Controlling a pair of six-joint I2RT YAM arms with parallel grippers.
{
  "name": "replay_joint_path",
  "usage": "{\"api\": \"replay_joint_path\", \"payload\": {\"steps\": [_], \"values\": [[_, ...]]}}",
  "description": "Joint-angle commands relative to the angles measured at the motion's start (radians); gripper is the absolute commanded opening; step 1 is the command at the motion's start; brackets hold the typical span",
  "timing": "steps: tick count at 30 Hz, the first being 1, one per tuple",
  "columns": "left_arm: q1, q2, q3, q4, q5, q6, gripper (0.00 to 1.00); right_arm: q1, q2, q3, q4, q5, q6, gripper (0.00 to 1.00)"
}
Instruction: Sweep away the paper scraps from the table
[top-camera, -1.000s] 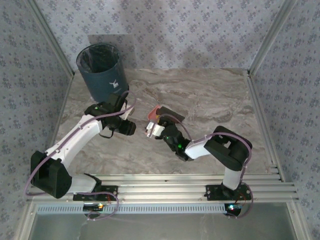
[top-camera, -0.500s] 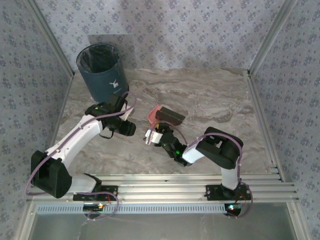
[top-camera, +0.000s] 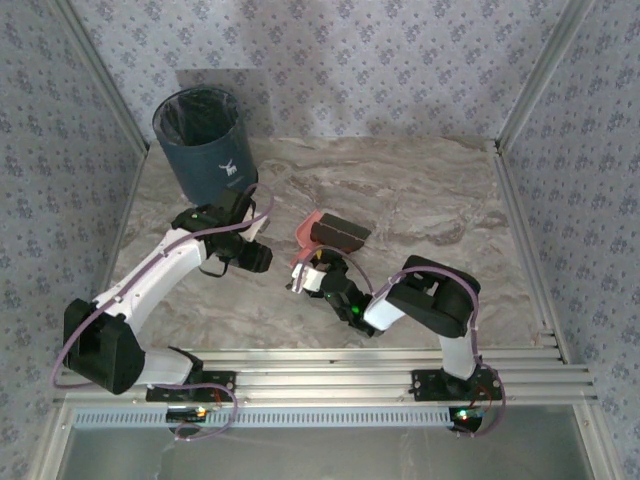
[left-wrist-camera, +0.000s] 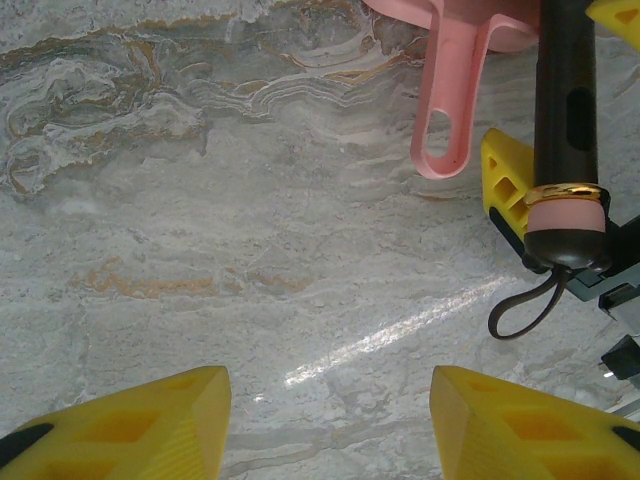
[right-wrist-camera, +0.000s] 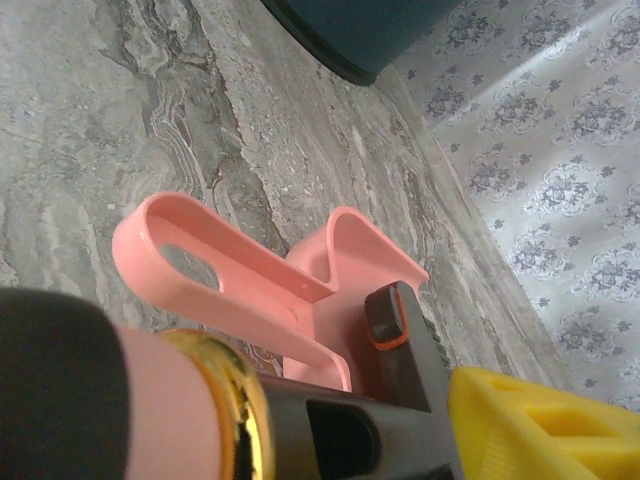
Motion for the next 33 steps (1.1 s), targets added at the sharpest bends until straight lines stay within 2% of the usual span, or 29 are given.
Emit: {"api": "replay_joint_path", "payload": {"steps": [1, 20, 33], "values": [[0.009, 0.003, 0.005, -0.018, 0.019, 0.002, 0.56, 0.012, 0.015, -0.010, 0.050, 0.032, 0.028, 0.69], [0.011, 0.014, 0.005, -0.023, 0.019, 0.005, 0.56, 0.034, -0.055, -0.073, 0.035, 0.034, 0.041, 0.89], [0.011, 0.016, 0.008, -0.027, 0.023, 0.006, 0.56, 0.046, -0.226, -0.106, -0.090, 0.005, 0.129, 0.91]]}}
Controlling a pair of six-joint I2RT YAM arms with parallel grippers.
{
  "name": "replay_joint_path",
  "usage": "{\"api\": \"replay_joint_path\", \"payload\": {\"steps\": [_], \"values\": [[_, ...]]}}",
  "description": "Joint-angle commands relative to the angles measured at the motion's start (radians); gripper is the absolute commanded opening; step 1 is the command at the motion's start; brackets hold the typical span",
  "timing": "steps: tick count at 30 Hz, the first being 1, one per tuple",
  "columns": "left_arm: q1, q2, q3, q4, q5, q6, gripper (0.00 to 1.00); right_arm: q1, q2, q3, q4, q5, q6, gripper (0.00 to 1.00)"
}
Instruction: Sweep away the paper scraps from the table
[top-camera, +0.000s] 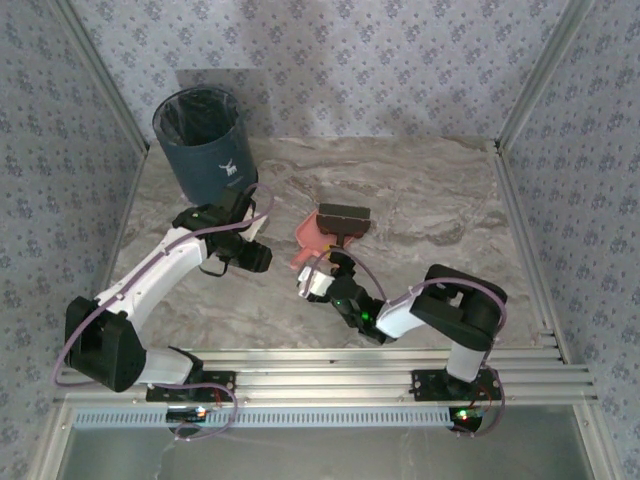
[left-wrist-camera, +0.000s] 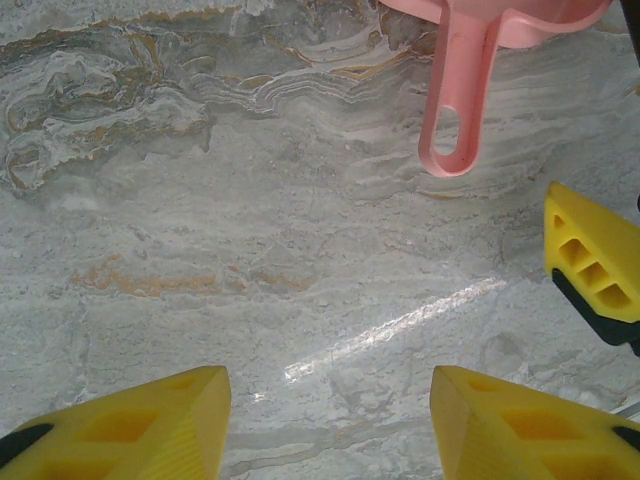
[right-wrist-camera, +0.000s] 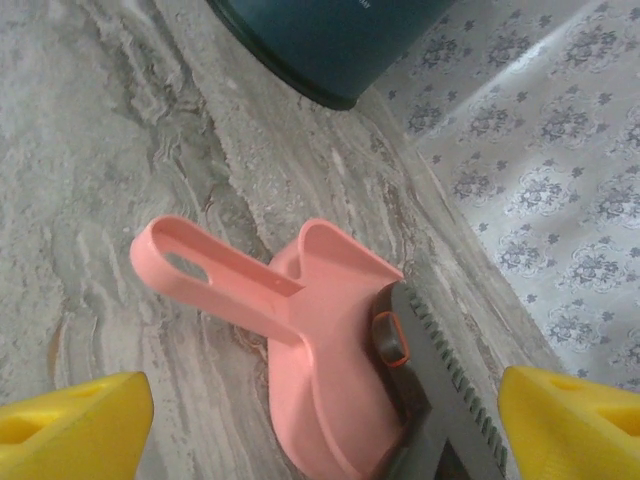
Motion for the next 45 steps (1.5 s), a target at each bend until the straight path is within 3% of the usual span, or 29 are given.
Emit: {"api": "replay_joint_path", "payload": {"steps": [1, 7, 13, 17, 24, 32, 38, 45], "values": [[0.005, 0.004, 0.006, -0.027, 0.022, 0.005, 0.56, 0.004, -0.062, -0.014, -0.041, -0.007, 0.073, 0.91], [0.005, -0.007, 0.028, -0.023, -0.023, -0.048, 0.56, -0.019, -0.162, -0.013, -0.074, -0.014, 0.187, 0.91], [0.004, -0.042, 0.023, 0.072, -0.207, -0.197, 0.56, -0.073, -0.288, -0.024, -0.105, -0.043, 0.335, 0.91], [0.004, -0.091, -0.037, 0.202, -0.367, -0.220, 0.57, -0.106, -0.364, -0.021, -0.163, 0.025, 0.368, 0.91], [0.004, -0.166, -0.184, 0.474, -0.572, -0.142, 0.57, -0.175, -0.465, -0.033, -0.291, 0.204, 0.400, 0.93], [0.010, -0.187, -0.345, 0.750, -0.767, 0.006, 0.61, -0.342, -0.592, -0.056, -0.445, 0.228, 0.439, 0.93], [0.092, -0.194, -0.423, 0.857, -0.762, 0.055, 0.62, -0.499, -0.677, -0.092, -0.587, 0.212, 0.477, 0.94], [0.179, -0.204, -0.525, 1.001, -0.711, 0.078, 0.62, -0.704, -0.689, -0.159, -0.591, 0.159, 0.522, 0.95]]}}
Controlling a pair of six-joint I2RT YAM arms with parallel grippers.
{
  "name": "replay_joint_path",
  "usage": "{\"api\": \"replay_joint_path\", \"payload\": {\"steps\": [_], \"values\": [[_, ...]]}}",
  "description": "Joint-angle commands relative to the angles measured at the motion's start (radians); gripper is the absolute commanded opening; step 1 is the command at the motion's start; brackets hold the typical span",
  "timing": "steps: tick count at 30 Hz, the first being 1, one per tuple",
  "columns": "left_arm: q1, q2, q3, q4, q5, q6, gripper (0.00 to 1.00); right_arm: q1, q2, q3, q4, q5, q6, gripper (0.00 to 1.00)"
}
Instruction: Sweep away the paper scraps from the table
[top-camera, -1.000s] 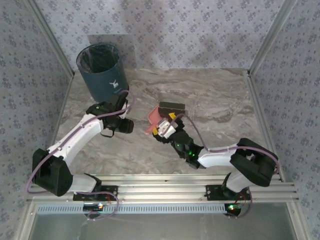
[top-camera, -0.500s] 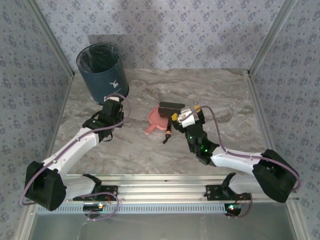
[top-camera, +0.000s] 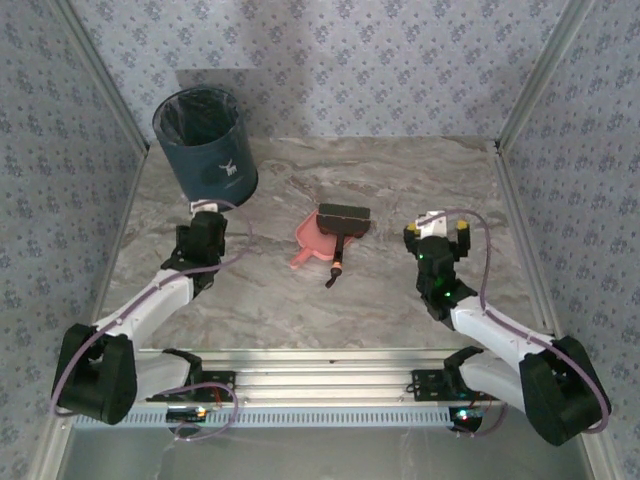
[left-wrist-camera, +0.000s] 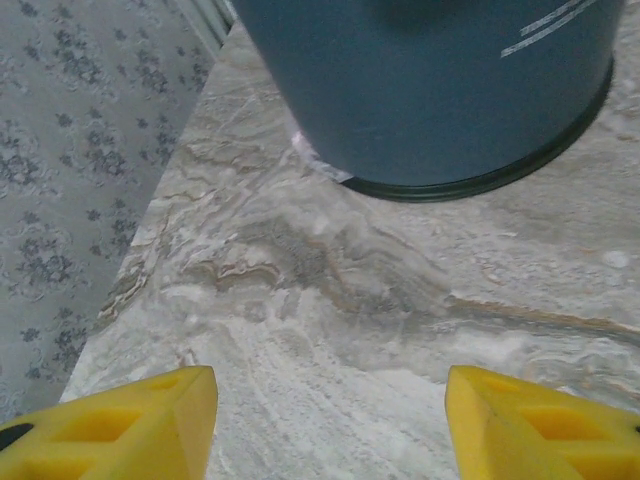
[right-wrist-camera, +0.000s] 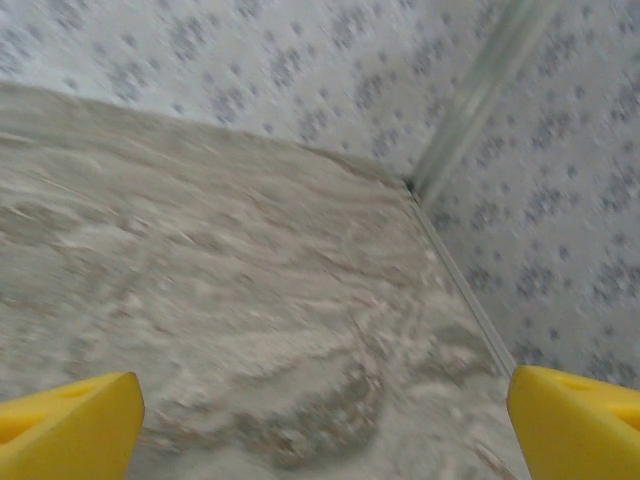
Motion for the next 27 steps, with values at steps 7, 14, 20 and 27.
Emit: {"api": "replay_joint_path", "payload": {"steps": [7, 14, 20, 27], "values": [[0.103, 0.003, -0.081, 0.226, 0.097, 0.023, 0.62, -0.186, 0.017, -0.042, 0.011, -0.145, 0.130, 0.96], [0.184, 0.082, -0.097, 0.278, 0.188, -0.040, 0.64, -0.278, 0.113, -0.046, 0.093, -0.243, 0.173, 0.96], [0.275, 0.115, -0.146, 0.393, 0.386, -0.053, 0.67, -0.315, 0.205, -0.072, 0.234, -0.304, 0.174, 0.97], [0.325, 0.138, -0.236, 0.629, 0.556, -0.028, 0.67, -0.345, 0.253, -0.123, 0.424, -0.443, 0.124, 0.97]]}}
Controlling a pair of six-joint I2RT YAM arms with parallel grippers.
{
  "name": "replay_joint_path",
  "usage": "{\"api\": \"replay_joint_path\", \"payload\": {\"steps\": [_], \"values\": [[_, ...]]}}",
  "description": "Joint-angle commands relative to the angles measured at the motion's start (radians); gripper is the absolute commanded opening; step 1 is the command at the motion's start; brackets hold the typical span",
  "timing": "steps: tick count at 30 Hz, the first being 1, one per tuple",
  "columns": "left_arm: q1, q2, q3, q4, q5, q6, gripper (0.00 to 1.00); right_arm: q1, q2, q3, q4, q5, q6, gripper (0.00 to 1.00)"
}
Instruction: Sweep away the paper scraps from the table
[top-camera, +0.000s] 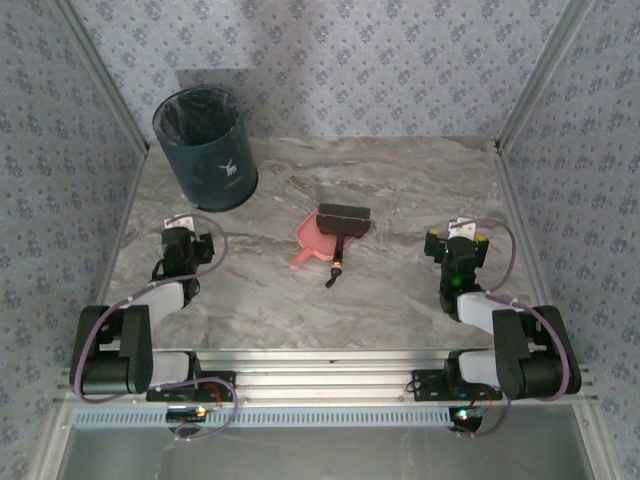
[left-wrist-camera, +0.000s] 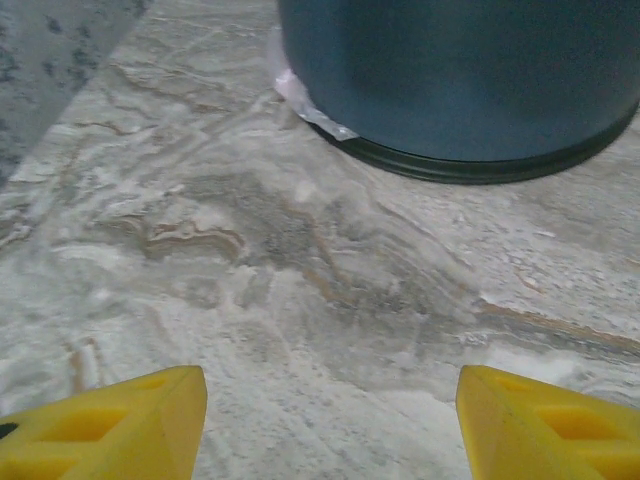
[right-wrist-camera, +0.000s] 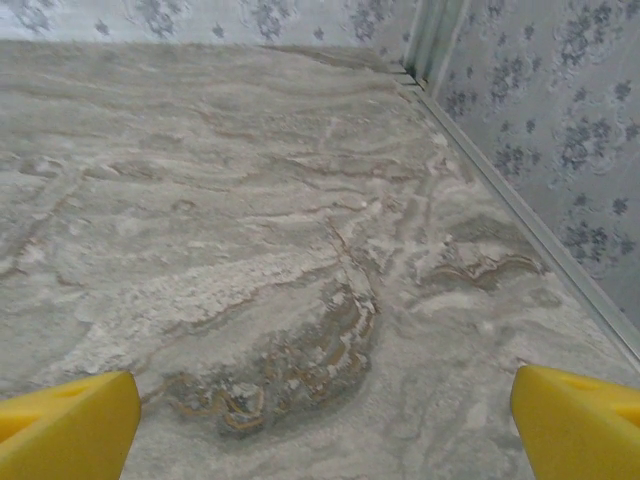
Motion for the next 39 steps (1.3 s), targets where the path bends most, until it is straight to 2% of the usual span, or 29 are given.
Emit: {"api": "replay_joint_path", "payload": {"steps": [1, 5, 10, 13, 19, 21, 23, 24, 26, 39], "values": [[0.032, 0.014, -0.014, 0.172, 0.142, -0.002, 0.67, -0.020, 0.044, -0.029, 0.179, -0.093, -0.039, 0.97], [0.076, 0.027, -0.021, 0.206, 0.213, -0.021, 0.66, -0.023, 0.094, -0.023, 0.217, -0.110, -0.055, 0.97], [0.084, 0.050, -0.022, 0.250, 0.220, 0.004, 0.65, -0.035, 0.152, -0.018, 0.255, -0.125, -0.037, 0.97], [0.084, 0.129, -0.059, 0.406, 0.233, 0.022, 0.65, -0.042, 0.201, -0.019, 0.298, -0.140, -0.037, 0.98], [0.082, 0.226, -0.026, 0.420, 0.235, 0.026, 0.65, -0.043, 0.241, 0.003, 0.296, -0.141, -0.042, 0.99], [0.077, 0.224, 0.001, 0.366, 0.233, 0.032, 0.66, -0.043, 0.251, 0.020, 0.278, -0.133, -0.044, 0.99], [0.064, 0.230, 0.012, 0.354, 0.213, 0.042, 0.70, -0.043, 0.246, 0.051, 0.211, -0.133, -0.041, 1.00], [0.052, 0.230, 0.018, 0.348, 0.194, 0.046, 0.76, -0.044, 0.251, 0.069, 0.187, -0.128, -0.039, 1.00], [0.046, 0.230, 0.021, 0.339, 0.177, 0.050, 0.99, -0.060, 0.250, 0.087, 0.142, -0.154, -0.016, 1.00], [0.041, 0.230, 0.021, 0.341, 0.173, 0.054, 1.00, -0.085, 0.248, 0.095, 0.129, -0.176, -0.001, 1.00]]}}
